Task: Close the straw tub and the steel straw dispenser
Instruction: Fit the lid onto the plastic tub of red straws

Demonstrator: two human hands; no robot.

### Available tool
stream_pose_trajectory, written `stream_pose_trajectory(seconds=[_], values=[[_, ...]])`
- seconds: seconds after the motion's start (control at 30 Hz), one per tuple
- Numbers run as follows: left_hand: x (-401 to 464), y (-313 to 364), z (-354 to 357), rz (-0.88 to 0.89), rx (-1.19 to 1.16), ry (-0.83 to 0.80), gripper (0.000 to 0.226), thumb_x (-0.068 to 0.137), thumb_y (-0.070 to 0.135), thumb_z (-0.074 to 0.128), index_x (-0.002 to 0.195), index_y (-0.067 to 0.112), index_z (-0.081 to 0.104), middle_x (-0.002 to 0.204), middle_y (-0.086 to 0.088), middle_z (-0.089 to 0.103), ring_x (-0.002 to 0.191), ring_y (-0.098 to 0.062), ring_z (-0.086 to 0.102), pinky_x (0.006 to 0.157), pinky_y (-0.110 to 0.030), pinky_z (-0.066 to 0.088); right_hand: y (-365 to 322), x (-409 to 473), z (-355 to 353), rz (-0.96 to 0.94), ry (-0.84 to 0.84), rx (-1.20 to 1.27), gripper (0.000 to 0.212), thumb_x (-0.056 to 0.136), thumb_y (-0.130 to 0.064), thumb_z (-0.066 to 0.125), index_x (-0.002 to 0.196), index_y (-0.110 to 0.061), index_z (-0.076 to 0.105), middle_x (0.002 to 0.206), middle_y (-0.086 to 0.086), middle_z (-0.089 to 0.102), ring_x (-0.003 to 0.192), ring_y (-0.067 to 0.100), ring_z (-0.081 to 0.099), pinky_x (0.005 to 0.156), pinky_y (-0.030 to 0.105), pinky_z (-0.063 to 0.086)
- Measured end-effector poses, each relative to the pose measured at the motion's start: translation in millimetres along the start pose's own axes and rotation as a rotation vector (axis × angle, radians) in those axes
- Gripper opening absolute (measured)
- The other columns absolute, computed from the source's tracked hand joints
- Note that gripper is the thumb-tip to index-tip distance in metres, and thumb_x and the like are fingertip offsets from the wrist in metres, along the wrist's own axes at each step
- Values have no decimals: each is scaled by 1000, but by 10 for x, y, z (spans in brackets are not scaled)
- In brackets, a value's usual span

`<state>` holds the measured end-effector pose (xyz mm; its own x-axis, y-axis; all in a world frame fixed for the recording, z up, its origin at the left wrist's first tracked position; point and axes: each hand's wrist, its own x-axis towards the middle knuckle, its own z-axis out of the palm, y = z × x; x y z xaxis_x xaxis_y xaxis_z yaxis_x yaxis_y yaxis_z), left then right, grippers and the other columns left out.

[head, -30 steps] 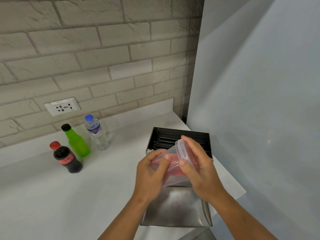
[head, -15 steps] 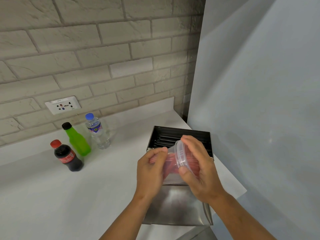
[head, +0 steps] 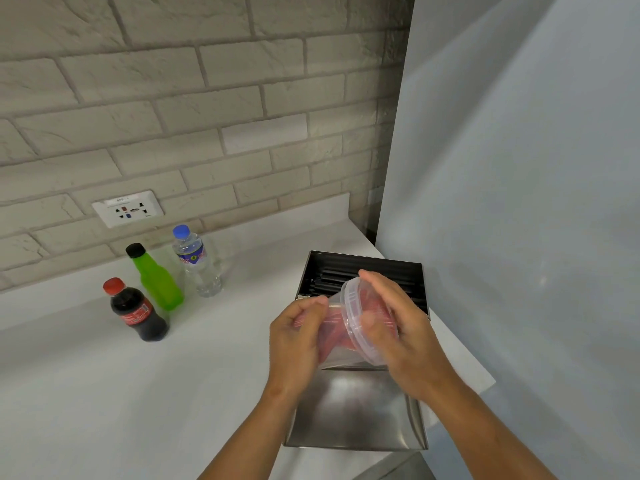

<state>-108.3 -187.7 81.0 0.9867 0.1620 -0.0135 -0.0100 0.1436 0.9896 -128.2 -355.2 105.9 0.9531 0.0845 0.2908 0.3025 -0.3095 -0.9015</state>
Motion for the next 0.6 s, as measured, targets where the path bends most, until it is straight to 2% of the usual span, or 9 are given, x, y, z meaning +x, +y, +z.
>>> stream_pose_trajectory(seconds=[0.07, 0.13, 0.23, 0.3, 0.4, 0.53, 0.6], values=[[-7, 7, -38, -46, -40, -9, 50, 82, 54, 65, 94, 9, 80, 96, -19, 77, 89, -31, 74, 79, -35, 60, 11, 0, -75, 117, 16, 77, 61, 92, -71, 49, 143, -39, 57, 140, -23, 61, 131, -2, 55, 103, 15, 45], [-17, 16, -60, -96, -106, -16, 53, 83, 55, 64, 96, 5, 77, 98, -21, 76, 86, -25, 73, 73, -32, 61, 23, -5, -101, 247, 29, 148, 43, 99, -64, 45, 128, -43, 68, 122, -15, 72, 112, 1, 68, 89, 16, 54], [-49, 26, -66, -108, -107, -57, 40, 89, 50, 59, 94, 17, 81, 96, -7, 79, 86, -15, 74, 68, -23, 59, 65, -17, -29, 393, 8, 199, 34, 105, -52, 45, 108, -40, 76, 99, -7, 78, 91, 9, 76, 67, 21, 60], [-48, 0, -83, -37, 31, -20, 32, 95, 43, 57, 97, 23, 82, 98, 1, 80, 93, -11, 75, 76, -23, 59, 80, -15, 13, 458, 58, 230, 32, 105, -50, 49, 105, -37, 77, 91, -6, 78, 81, 11, 76, 60, 27, 59], [-24, -31, -156, 48, 198, 92, 15, 101, 29, 64, 103, 29, 79, 108, 9, 77, 104, -6, 71, 91, -27, 58, 111, 5, 17, 474, 110, 209, 34, 104, -49, 51, 101, -29, 78, 82, -3, 75, 72, 12, 72, 56, 30, 57], [-128, 96, -254, 157, 237, 59, 27, 94, 53, 54, 105, 45, 77, 108, 17, 72, 104, -1, 67, 82, -8, 48, 112, 18, 67, 453, 126, 175, 28, 103, -48, 54, 98, -35, 78, 82, -4, 76, 70, 8, 73, 54, 29, 60], [-173, 106, -288, 171, 271, -8, 34, 88, 53, 55, 114, 44, 74, 103, 12, 72, 96, -6, 68, 77, -9, 49, 111, 28, 135, 454, 117, 154, 25, 102, -47, 56, 93, -38, 78, 79, -5, 75, 68, 7, 74, 52, 30, 62]])
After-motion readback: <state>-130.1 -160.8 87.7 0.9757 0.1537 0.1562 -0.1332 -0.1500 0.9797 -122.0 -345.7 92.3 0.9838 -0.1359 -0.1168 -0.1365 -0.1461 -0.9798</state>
